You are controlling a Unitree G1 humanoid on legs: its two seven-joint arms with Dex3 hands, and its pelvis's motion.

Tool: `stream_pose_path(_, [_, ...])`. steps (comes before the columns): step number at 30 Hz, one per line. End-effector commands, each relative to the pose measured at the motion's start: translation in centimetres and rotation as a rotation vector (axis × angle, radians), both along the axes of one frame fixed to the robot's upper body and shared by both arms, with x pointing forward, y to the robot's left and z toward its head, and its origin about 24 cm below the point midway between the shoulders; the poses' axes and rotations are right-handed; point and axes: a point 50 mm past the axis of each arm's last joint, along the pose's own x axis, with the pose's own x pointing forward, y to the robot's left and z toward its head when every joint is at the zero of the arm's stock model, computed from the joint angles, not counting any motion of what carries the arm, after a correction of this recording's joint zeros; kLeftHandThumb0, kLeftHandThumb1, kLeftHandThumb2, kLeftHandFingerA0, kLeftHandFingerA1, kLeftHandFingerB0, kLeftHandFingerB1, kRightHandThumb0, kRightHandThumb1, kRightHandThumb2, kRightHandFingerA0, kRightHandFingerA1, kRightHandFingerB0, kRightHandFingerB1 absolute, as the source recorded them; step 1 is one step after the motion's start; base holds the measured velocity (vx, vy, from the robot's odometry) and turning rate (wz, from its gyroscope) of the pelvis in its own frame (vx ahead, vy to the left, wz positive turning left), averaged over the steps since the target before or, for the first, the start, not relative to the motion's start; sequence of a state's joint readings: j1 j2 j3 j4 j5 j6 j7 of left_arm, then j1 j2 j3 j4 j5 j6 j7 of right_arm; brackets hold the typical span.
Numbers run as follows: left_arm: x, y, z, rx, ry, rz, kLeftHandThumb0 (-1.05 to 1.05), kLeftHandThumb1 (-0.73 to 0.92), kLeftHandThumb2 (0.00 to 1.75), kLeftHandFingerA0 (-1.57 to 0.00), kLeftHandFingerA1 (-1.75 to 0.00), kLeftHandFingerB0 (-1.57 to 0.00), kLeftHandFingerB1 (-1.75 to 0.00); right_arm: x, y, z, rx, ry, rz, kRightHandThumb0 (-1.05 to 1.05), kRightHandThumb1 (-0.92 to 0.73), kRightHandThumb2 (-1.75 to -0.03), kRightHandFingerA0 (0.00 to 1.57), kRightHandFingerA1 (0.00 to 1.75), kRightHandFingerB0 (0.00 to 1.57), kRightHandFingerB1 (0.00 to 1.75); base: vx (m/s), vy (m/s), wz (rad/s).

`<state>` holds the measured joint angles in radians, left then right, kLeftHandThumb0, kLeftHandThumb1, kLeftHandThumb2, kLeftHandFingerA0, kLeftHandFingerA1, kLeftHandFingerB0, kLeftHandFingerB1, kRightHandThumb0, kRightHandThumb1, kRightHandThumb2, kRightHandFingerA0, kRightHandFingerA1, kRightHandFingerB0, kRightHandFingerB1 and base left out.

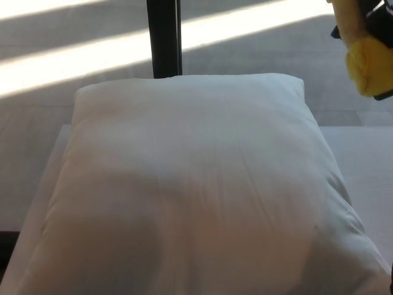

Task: A hammer is kept on the right hand side and a pillow is kept on the left hand side on the desk infront of the robot and the robot uses its right hand to pick up the hammer and makes a downward swinging motion to hit the pillow

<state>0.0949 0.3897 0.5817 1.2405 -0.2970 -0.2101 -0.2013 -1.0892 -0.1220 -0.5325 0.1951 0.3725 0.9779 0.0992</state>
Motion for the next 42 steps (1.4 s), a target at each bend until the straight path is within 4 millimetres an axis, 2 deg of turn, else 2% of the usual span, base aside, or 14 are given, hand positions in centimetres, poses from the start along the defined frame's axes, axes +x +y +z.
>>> stream_pose_path(1, [-0.7, 0.9, 0.7, 0.055, 0.0, 0.023, -0.54, 0.63, 0.59, -0.74, -0.49, -0.65, -0.47, -2.7, 3.0, 6.0, 0.083, -0.087, 0.344, -0.35, -0.65, -1.01, 1.02, 1.75, 0.85, 1.44, 0.0, 0.0, 0.0])
stream_pose_path(6, [-0.7, 0.8, 0.7, 0.06, -0.004, 0.021, -0.55, 0.63, 0.59, -0.74, -0.5, -0.69, -0.49, -2.9, 3.8, 3.4, 0.072, -0.001, 0.412, -0.31, -0.64, -1.04, 0.96, 1.75, 0.7, 1.53, 0.0, 0.0, 0.0])
stream_pose_path(8, [-0.8, 0.8, 0.8, 0.08, 0.012, -0.005, -0.56, 0.63, 0.59, -0.76, -0.49, -0.7, -0.49, -2.8, 4.3, 1.8, 0.025, 0.034, 0.396, -0.3, -0.63, -1.13, 1.0, 1.75, 0.7, 1.72, 0.0, 0.0, 0.0])
stream_pose_path(10, [-0.7, 0.9, 0.8, 0.05, -0.013, 0.015, -0.54, 0.63, 0.59, -0.71, -0.5, -0.64, -0.47, -2.6, 4.4, -0.9, -0.032, 0.157, 0.374, -0.31, -0.61, -1.15, 1.01, 1.75, 0.71, 1.66, 0.0, 0.0, 0.0])
stream_pose_path(13, [-0.2, 0.7, 0.7, 0.047, -0.024, -0.006, -0.55, 0.64, 0.59, -0.7, -0.5, -0.64, -0.48, -2.7, 3.9, -2.3, -0.031, 0.198, 0.377, -0.28, -0.63, -1.16, 0.99, 1.75, 0.68, 1.68, 0.0, 0.0, 0.0])
stream_pose_path(16, [0.3, 0.8, 0.8, 0.033, -0.047, 0.021, -0.54, 0.62, 0.59, -0.75, -0.51, -0.68, -0.5, -2.7, 3.4, -6.6, -0.145, 0.339, 0.344, -0.3, -0.64, -1.17, 1.01, 1.75, 0.7, 1.64, 0.0, 0.0, 0.0])
stream_pose_path(20, [0.5, 0.8, 0.9, 0.043, -0.048, -0.004, -0.53, 0.64, 0.59, -0.72, -0.5, -0.62, -0.48, -3.0, 2.1, -10.2, -0.21, 0.487, 0.292, -0.34, -0.85, -0.84, 0.97, 1.75, 0.59, 1.71, 0.0, 0.0, 0.0])
stream_pose_path(22, [0.5, 0.8, 0.9, 0.035, -0.05, 0.007, -0.55, 0.63, 0.59, -0.72, -0.5, -0.63, -0.48, -3.3, 1.3, -12.4, -0.287, 0.55, 0.265, -0.34, -0.81, -0.95, 0.98, 1.75, 0.57, 1.74, 0.0, 0.0, 0.0])
stream_pose_path(24, [0.5, 0.8, 0.9, 0.036, -0.049, 0.008, -0.54, 0.64, 0.59, -0.7, -0.5, -0.61, -0.48, -3.4, 1.1, -12.9, -0.301, 0.559, 0.263, -0.33, -0.74, -1.05, 1.0, 1.75, 0.59, 1.71, 0.0, 0.0, 0.0])
stream_pose_path(36, [1.2, 1.0, 1.2, 0.041, -0.058, -0.005, -0.52, 0.64, 0.59, -0.71, -0.5, -0.65, -0.48, -4.1, -1.5, -19.8, -0.648, 0.811, 0.235, -0.34, -0.73, -1.06, 1.02, 1.75, 0.63, 1.72, 0.0, 0.0, 0.0])
stream_pose_path(37, [1.2, 0.9, 1.1, 0.03, -0.068, 0.001, -0.51, 0.64, 0.59, -0.71, -0.51, -0.65, -0.49, -4.9, -1.9, -22.3, -0.705, 0.906, 0.188, -0.34, -0.89, -0.8, 1.0, 1.75, 0.67, 1.72, 0.0, 0.0, 0.0])
stream_pose_path(39, [1.2, 0.9, 1.1, 0.03, -0.068, 0.001, -0.51, 0.64, 0.59, -0.71, -0.51, -0.65, -0.49, -4.8, -2.0, -22.3, -0.708, 0.906, 0.191, -0.34, -0.89, -0.8, 1.0, 1.75, 0.67, 1.72, 0.0, 0.0, 0.0])
stream_pose_path(41, [1.2, 0.9, 1.1, 0.043, -0.063, -0.01, -0.52, 0.64, 0.6, -0.71, -0.51, -0.63, -0.48, -5.0, -2.1, -23.3, -0.727, 0.934, 0.188, -0.34, -0.88, -0.83, 1.03, 1.75, 0.7, 1.73, 0.0, 0.0, 0.0])
stream_pose_path(42, [1.2, 0.9, 1.1, 0.047, -0.059, -0.008, -0.53, 0.63, 0.59, -0.71, -0.51, -0.65, -0.49, -5.1, -2.1, -23.7, -0.732, 0.938, 0.197, -0.35, -0.67, -1.04, 1.07, 1.75, 0.78, 1.71, 0.0, 0.0, 0.0])
